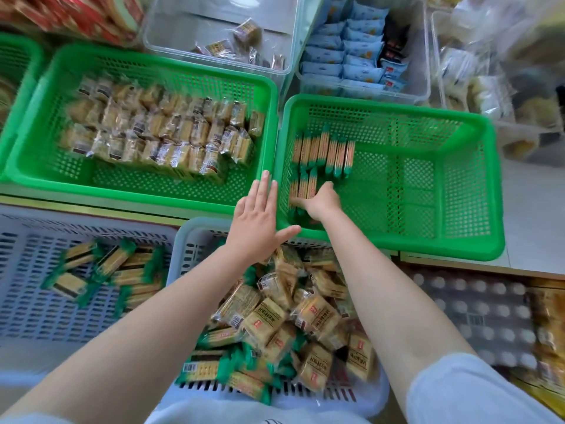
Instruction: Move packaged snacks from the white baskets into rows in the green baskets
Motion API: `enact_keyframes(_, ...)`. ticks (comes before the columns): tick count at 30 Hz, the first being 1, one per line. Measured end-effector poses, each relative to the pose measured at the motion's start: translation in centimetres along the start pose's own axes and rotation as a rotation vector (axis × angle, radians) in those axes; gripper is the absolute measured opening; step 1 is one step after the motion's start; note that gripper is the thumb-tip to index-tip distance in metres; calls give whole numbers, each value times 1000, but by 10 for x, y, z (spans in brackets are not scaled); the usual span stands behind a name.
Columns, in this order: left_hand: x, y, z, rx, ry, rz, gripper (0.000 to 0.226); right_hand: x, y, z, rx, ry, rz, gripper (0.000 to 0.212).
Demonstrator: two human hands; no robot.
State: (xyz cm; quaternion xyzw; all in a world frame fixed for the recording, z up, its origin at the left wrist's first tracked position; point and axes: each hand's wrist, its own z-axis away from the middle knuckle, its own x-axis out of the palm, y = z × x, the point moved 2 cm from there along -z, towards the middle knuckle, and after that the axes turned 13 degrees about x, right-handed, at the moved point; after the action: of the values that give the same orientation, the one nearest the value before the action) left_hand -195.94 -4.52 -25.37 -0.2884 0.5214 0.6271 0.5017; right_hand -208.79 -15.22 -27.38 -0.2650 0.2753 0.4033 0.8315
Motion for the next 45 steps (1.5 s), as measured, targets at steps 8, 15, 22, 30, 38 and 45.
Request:
enact_keyframes(8,-18,-9,6,84,-68,139,93,-23,5,33,-73,45,24,66)
enact_keyframes(15,-38,-82,123,75,387,318,29,23,-16,165,-381,38,-346,28)
enact_keyframes(22,24,-237,243,-710,67,927,31,219,-70,212,-312,-286,3,21)
enact_keyframes(30,63,-305,288,-793,78,1193,32,335,-140,189,-314,-191,460,46)
enact_keyframes(38,86,-330,323,-763,32,1313,31,379,-110,176,-225,-203,857,111)
enact_keyframes(45,112,-317,311,-897,-156,1506,55,388,-84,179,-301,-206,955,112)
